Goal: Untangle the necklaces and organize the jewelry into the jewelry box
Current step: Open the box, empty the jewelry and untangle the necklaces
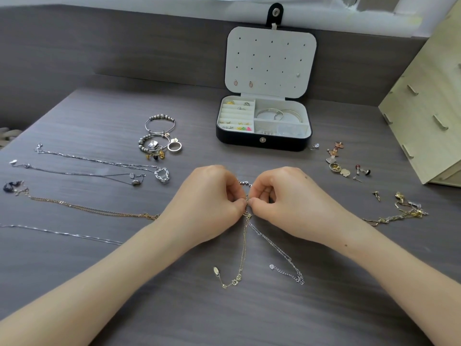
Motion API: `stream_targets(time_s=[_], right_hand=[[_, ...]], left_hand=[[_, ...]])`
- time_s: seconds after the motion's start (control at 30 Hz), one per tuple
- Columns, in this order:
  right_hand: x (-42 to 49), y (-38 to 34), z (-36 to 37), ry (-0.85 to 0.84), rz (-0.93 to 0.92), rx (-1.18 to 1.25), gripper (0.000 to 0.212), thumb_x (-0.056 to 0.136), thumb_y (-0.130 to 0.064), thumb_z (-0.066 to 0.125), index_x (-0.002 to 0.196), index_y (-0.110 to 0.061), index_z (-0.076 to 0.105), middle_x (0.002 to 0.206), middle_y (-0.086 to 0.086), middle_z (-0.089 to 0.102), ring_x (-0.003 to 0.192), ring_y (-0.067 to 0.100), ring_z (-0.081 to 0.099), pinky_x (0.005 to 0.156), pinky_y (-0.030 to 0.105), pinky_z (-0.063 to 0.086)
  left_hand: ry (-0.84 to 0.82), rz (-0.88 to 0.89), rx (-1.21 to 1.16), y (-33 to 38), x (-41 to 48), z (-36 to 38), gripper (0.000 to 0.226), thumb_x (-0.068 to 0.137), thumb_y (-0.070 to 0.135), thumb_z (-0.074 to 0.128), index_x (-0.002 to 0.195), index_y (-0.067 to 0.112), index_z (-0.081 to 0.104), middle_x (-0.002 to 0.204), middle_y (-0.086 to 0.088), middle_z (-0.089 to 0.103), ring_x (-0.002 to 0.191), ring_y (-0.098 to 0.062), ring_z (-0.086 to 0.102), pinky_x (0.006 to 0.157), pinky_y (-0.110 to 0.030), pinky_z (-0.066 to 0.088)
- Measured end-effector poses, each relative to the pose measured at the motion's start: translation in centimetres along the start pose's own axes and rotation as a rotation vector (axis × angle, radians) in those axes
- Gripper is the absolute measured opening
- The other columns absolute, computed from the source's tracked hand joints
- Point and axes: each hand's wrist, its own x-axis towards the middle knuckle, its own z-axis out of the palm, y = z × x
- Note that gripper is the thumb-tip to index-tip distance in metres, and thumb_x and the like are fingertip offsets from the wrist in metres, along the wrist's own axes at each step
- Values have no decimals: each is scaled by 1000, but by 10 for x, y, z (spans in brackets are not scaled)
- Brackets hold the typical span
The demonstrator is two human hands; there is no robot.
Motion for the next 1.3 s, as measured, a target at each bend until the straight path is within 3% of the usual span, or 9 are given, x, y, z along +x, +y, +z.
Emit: stream_targets(time_s=[0.1,0.27,0.47,0.63,0.77,1.3], right_hand=[[0,3,-1,2,19,52,14,81,-20,61,68,-24,62,55,-12,52,56,2,49,54,14,35],[1,6,-6,-12,38,190,13,82,-15,63,70,-18,66,44,-15,50,48,-1,48,49,10,36],[1,7,-9,-57,41,291,15,85,-15,63,71,-18,65,46,-20,52,47,-2,46,49,9,34],[2,7,-9,-63,59,334,14,85,-13,63,71,-17,66,51,-15,53,48,-2,45,50,9,35],[2,7,-9,-66,66,377,16,85,-12,63,71,-17,66,51,-15,54,48,-2,46,49,7,34],[4,9,-3,-38,56,190,16,84,-22,59,69,-22,60,49,-16,52,50,0,47,52,15,36]], left_hand=[[-1,13,-2,-4,-3,-1,19,75,19,68,61,29,59,67,11,53,63,-1,48,57,-12,35],[19,54,-49,-9,-3,0,15,74,17,71,64,26,64,67,11,52,63,-1,48,58,-11,35],[111,249,-82,-19,-1,3,2,73,21,69,74,21,71,73,10,53,69,-8,48,59,-14,36],[119,389,47,-22,2,6,6,73,19,65,72,17,70,75,2,57,70,-8,45,60,-19,34],[112,451,90,-23,3,5,20,78,26,50,73,16,67,77,1,56,68,-17,51,63,-26,37],[58,499,66,-31,5,1,18,78,24,50,73,17,66,78,4,56,71,-10,45,66,-16,33]])
